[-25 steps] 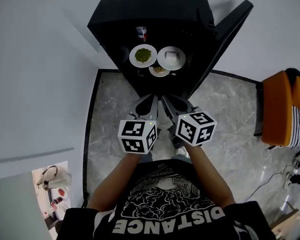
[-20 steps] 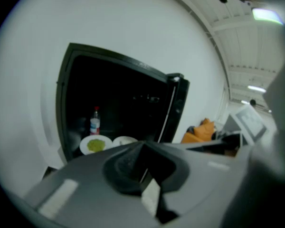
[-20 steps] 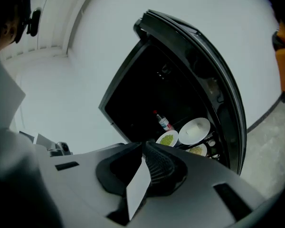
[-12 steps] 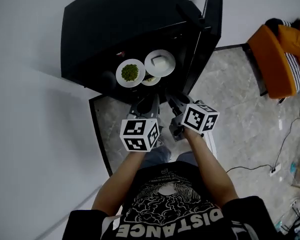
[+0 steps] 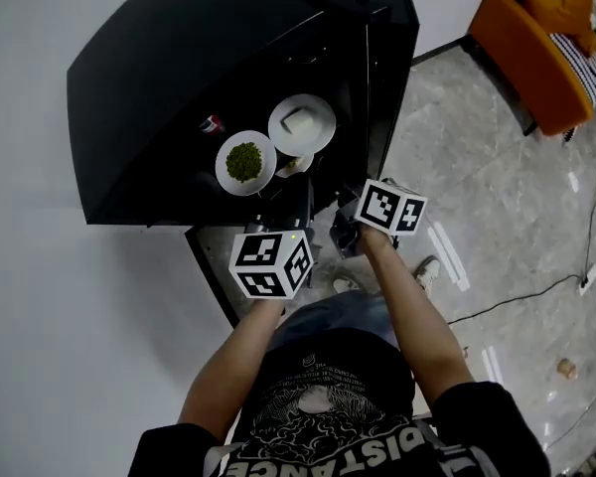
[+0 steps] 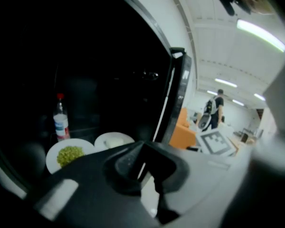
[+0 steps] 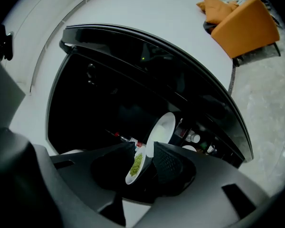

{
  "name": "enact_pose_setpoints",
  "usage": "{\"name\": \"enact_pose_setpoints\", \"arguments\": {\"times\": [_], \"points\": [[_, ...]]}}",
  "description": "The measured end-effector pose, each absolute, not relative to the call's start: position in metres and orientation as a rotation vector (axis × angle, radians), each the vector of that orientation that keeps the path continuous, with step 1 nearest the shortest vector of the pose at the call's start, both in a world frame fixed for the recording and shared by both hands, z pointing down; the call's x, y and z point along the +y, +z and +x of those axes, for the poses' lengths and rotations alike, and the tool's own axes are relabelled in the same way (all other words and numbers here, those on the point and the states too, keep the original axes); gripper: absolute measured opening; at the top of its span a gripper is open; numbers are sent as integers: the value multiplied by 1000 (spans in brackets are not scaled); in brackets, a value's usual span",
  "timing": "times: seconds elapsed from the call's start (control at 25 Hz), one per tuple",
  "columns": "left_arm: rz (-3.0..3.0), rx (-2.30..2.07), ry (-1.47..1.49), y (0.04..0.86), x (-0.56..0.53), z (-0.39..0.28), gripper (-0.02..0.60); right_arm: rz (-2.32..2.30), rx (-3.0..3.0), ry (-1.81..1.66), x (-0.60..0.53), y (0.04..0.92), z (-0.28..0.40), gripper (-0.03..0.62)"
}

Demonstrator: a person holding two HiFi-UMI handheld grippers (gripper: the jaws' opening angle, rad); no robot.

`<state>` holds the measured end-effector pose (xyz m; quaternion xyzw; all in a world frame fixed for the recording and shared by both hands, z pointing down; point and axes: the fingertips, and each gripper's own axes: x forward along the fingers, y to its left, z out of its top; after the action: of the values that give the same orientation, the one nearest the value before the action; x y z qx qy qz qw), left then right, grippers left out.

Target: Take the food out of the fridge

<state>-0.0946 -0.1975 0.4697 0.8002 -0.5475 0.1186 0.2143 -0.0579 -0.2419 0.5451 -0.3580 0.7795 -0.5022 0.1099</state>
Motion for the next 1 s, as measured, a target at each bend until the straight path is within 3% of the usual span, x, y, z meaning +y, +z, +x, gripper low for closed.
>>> {"name": "enact_pose_setpoints", "arguments": {"times": [0.52, 0.72, 1.0], "points": [[2237, -1465, 366, 506, -203, -120, 3, -1030, 2031, -1623, -291, 600, -77, 121], [2237, -1462, 350, 503, -208, -125, 3, -1008, 1901, -1729, -294, 606, -78, 34], [2224, -1471, 314, 496, -210, -132, 3, -934, 1692, -1825, -294, 608, -76, 12]]}}
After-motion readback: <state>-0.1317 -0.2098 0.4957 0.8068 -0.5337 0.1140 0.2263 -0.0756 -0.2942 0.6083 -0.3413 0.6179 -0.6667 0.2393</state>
